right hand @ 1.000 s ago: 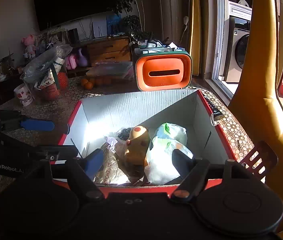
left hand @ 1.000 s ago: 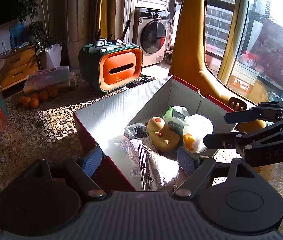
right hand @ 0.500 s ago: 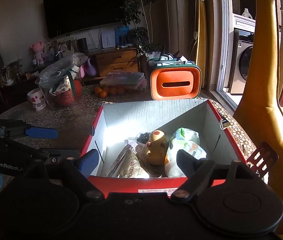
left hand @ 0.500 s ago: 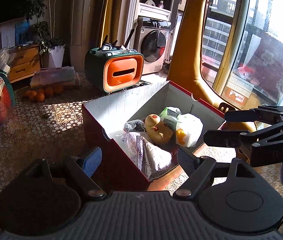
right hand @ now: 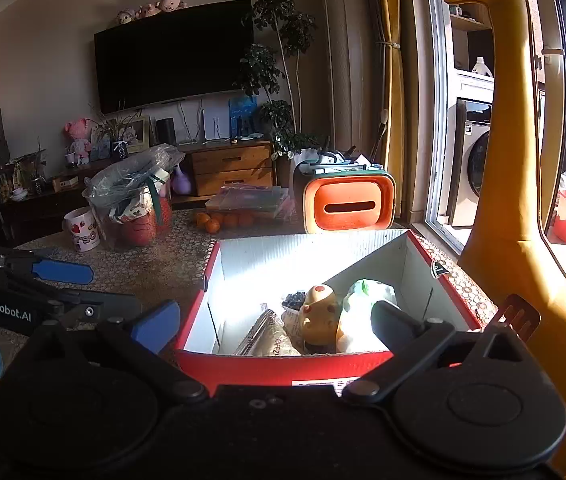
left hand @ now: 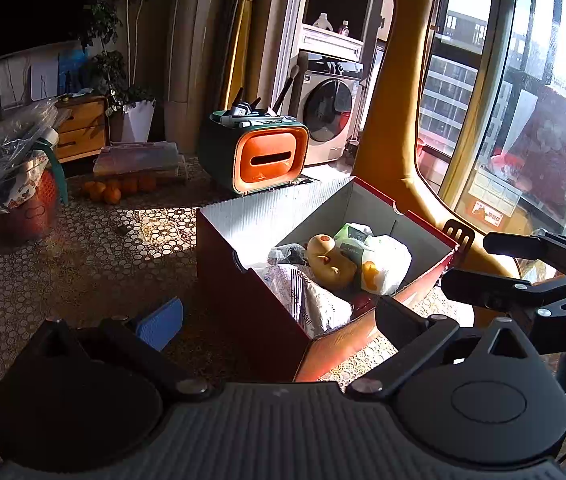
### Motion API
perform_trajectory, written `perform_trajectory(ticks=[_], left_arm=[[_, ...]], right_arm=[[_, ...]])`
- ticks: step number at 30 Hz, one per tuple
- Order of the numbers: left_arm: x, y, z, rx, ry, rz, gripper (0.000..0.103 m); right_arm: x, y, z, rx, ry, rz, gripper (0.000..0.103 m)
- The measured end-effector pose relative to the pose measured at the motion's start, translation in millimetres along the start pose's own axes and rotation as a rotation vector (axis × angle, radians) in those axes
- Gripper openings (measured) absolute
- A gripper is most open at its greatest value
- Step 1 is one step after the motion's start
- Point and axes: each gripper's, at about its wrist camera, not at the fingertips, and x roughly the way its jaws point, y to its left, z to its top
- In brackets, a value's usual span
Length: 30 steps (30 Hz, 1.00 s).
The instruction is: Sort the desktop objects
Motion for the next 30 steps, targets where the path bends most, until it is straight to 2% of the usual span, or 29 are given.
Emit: perform_trajectory(ticks=[16, 30], left_arm=[[-26.6, -10.6, -21.0, 0.030, -0.013, 0.007, 0.103], [-26.0, -8.9, -29.3, 0.028, 0.008, 0.015, 0.103]], right_arm=[[-29.0, 18.5, -18.6, 0.008, -0.044, -0.041, 0.102], [-36.1, 23.6, -26.9, 0.029, -0.036, -0.043, 0.102]])
